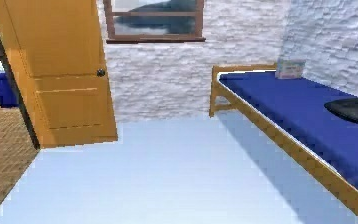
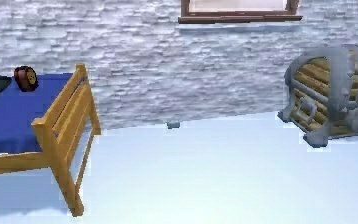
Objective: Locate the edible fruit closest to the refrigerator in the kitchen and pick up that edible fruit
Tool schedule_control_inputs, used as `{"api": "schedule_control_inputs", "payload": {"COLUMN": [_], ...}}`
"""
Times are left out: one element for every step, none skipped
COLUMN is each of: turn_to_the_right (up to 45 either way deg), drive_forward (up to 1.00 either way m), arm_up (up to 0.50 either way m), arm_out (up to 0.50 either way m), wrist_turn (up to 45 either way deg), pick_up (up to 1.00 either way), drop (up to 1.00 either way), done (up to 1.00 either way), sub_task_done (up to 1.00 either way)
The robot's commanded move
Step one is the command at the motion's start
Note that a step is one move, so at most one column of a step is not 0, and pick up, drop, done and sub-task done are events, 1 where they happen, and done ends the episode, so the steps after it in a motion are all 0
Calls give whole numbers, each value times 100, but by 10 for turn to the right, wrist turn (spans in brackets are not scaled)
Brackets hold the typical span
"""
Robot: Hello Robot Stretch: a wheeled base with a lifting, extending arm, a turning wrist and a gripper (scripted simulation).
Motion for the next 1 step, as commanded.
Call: {"api": "schedule_control_inputs", "payload": {"turn_to_the_right": [0], "drive_forward": [60], "arm_up": [0], "arm_out": [0], "wrist_turn": [0], "pick_up": [0], "drop": [0], "done": [0], "sub_task_done": [0]}}
